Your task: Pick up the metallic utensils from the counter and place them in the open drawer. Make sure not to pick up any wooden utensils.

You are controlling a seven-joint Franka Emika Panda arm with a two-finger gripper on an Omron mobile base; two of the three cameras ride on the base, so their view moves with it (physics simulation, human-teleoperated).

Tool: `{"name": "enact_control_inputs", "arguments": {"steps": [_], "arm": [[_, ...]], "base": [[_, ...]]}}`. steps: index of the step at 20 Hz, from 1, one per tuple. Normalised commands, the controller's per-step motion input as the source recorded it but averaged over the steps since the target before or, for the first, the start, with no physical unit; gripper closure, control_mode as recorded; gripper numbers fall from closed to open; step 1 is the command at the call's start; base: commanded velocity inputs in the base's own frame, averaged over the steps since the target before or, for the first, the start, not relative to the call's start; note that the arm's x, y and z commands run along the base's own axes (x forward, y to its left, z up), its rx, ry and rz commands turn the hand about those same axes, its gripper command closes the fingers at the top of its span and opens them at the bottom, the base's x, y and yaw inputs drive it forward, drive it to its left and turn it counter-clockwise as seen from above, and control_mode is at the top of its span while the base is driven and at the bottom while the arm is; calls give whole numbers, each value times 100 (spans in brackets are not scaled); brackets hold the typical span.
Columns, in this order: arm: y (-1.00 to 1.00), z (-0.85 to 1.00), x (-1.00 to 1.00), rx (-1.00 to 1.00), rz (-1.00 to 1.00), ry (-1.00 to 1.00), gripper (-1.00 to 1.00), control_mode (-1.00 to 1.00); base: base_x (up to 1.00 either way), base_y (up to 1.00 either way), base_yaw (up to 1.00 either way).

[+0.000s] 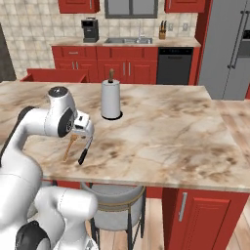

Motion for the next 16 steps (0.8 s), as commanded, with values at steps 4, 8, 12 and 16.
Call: {"name": "enact_control_inputs", "arguments": {"steps": [4,8,12,16], "arm": [[0,5,99,-8,0,56,-100,-100],[0,-26,53,-3,0,24,-100,-100],[0,-75,2,9,0,3,-100,-100],[10,-83,0,10,0,3,-100,-100]], "base": [[0,0,0],[0,0,0],[0,0,0],[0,0,0]]}}
